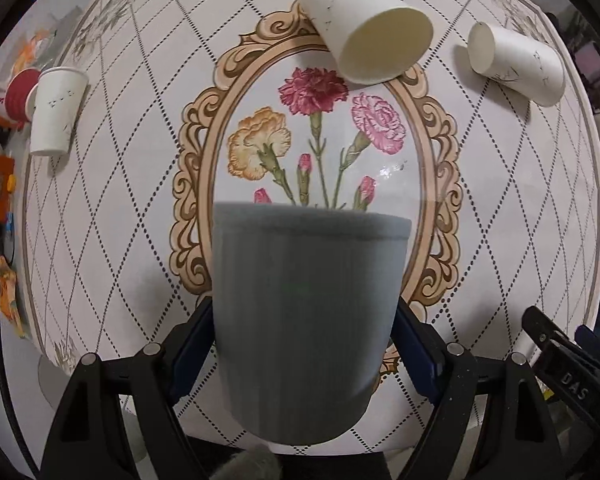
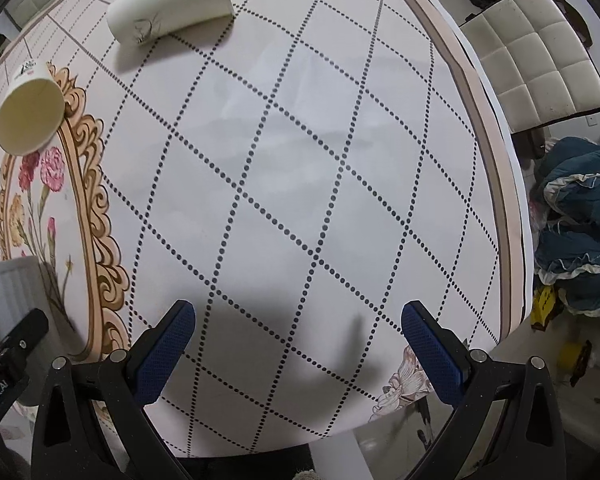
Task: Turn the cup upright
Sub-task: 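Lift the grey cup with the left tool and turn it toward the right tool, then close the right tool on the grey cup while the left tool releases it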
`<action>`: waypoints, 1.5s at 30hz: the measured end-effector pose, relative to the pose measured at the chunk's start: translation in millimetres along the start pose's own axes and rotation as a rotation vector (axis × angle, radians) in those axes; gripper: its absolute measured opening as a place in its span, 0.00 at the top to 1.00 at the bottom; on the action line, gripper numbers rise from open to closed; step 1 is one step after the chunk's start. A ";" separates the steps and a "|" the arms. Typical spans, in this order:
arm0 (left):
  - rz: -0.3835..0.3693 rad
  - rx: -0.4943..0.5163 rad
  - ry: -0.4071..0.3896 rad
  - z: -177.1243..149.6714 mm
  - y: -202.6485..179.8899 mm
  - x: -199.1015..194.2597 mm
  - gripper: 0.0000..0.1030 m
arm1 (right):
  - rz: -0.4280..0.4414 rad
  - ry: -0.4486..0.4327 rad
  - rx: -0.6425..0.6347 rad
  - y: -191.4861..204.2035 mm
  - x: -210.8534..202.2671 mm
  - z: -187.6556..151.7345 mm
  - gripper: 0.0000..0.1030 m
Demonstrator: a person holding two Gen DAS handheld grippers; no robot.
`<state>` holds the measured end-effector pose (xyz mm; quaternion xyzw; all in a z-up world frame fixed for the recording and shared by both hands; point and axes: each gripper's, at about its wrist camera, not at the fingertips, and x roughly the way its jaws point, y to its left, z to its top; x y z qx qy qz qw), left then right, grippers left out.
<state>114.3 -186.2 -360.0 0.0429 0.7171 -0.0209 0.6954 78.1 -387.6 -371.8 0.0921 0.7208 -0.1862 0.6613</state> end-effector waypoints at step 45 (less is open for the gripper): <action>0.183 -0.084 -0.132 -23.4 228.0 -14.5 0.01 | 0.079 -0.002 -0.386 231.5 -63.2 -16.1 0.25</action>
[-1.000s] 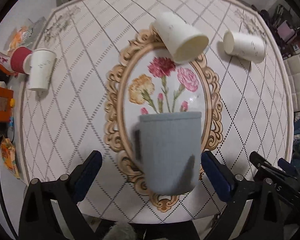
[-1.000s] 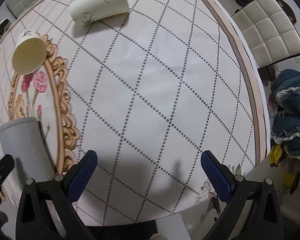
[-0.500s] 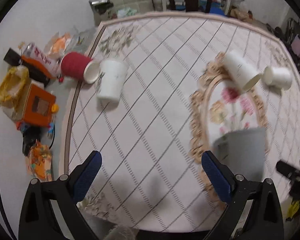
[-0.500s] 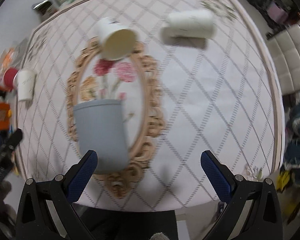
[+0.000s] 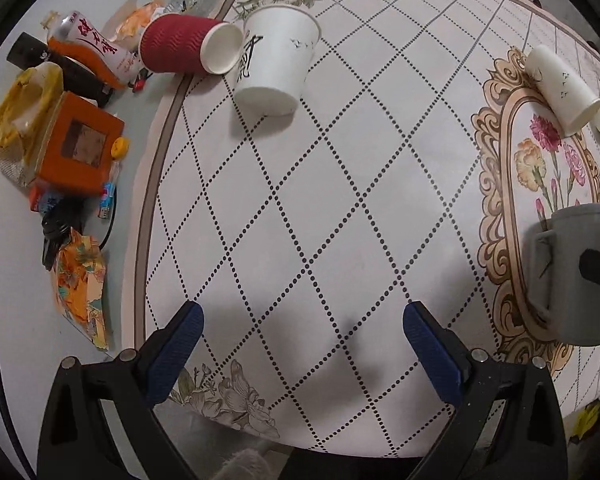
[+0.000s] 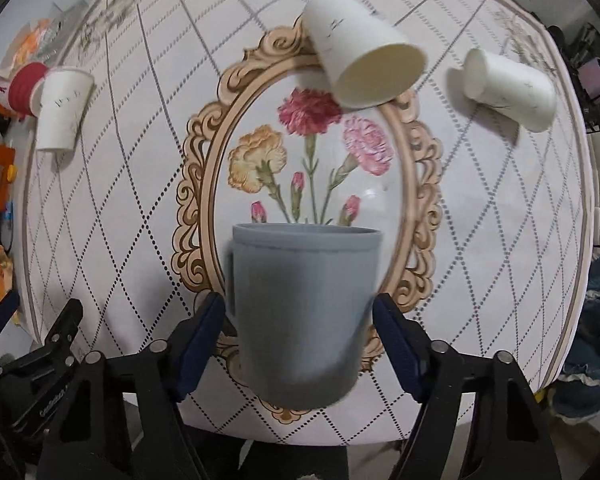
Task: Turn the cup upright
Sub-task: 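Close the right tool on the grey cup while the left tool releases it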
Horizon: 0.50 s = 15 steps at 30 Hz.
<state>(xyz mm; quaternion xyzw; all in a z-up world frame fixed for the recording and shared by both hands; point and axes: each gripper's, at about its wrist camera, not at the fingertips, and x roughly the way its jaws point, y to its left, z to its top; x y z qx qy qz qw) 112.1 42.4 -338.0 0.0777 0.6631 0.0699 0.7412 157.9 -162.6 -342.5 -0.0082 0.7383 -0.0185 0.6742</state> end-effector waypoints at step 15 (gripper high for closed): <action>-0.043 -0.043 0.108 -1.9 19.7 25.6 0.01 | -0.035 0.088 -0.036 5.8 16.4 20.3 0.22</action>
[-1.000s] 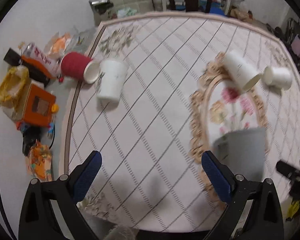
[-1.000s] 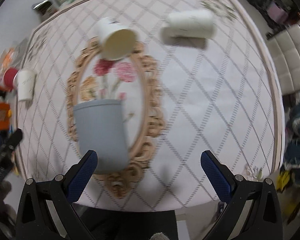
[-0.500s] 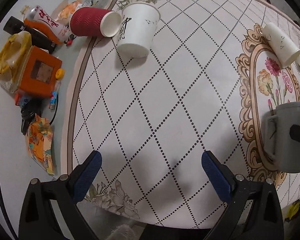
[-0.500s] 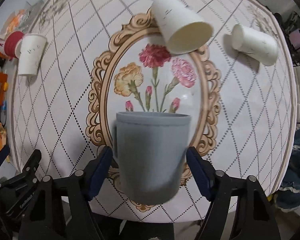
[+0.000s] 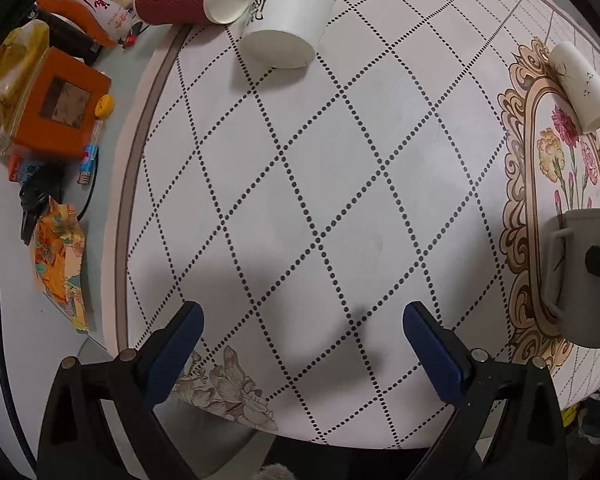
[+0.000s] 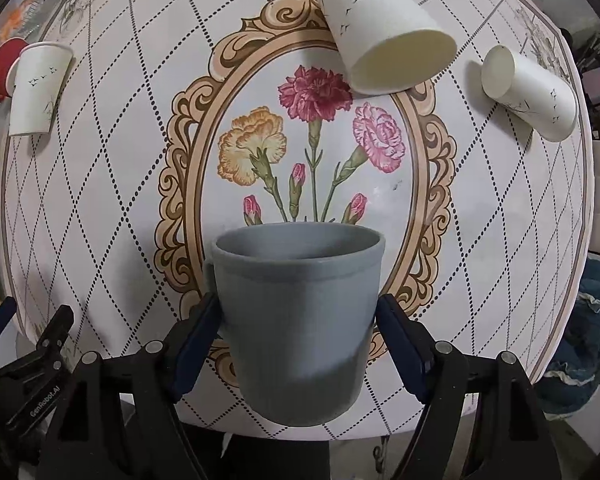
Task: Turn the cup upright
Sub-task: 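Close the right tool on the grey cup while the left tool releases it, then lower the grey cup upright onto the flower medallion and open the right tool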
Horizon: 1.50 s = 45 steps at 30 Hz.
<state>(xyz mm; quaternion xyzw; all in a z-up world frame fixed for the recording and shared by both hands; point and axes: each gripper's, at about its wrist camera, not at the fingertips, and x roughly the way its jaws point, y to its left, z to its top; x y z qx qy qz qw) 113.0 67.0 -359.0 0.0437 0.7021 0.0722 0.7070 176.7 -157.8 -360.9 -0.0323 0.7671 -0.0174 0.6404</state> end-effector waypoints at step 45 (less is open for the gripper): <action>-0.024 -0.007 -0.216 -9.8 -1.7 -89.5 0.01 | 0.031 -0.648 0.080 37.1 -63.2 -85.8 0.00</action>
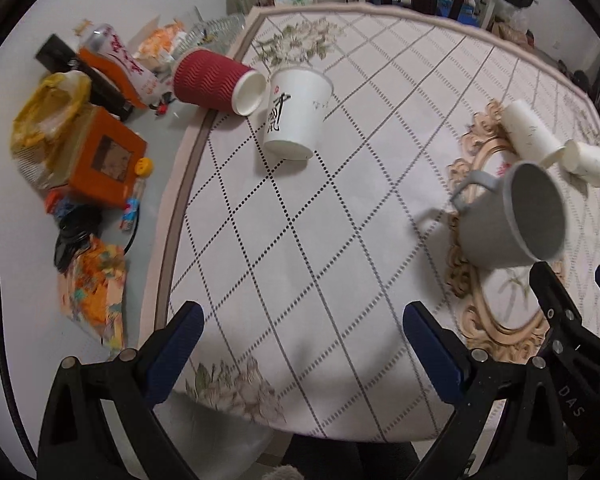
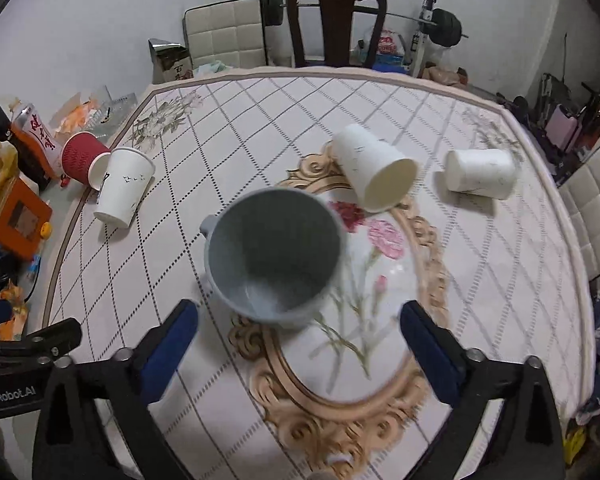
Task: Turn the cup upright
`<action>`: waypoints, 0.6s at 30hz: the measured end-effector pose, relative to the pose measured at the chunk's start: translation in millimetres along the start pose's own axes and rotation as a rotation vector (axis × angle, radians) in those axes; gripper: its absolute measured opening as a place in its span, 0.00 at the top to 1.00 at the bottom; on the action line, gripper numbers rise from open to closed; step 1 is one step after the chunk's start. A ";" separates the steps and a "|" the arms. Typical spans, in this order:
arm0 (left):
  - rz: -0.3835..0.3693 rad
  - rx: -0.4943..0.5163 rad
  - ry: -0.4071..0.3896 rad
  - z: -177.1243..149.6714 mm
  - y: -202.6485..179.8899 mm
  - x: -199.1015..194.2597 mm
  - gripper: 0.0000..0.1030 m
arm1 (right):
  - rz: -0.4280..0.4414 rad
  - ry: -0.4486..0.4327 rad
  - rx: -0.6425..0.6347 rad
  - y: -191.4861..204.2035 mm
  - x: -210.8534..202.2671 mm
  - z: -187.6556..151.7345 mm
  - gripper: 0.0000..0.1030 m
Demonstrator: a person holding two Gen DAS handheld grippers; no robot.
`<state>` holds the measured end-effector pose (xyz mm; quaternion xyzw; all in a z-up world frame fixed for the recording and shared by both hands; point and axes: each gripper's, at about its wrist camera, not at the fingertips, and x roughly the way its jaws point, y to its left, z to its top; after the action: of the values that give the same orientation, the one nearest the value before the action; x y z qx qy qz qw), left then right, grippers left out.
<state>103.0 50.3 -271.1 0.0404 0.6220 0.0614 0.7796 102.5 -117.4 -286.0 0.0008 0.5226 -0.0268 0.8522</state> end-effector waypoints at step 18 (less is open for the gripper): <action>-0.049 -0.017 -0.289 -83.9 -14.8 -189.4 0.01 | -0.119 -0.178 0.022 -58.5 -223.4 -26.0 0.00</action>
<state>-19.5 7.0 -109.2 0.0268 0.5036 0.0412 0.8625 -24.4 -165.1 -97.2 -0.0234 0.4435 -0.0828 0.8921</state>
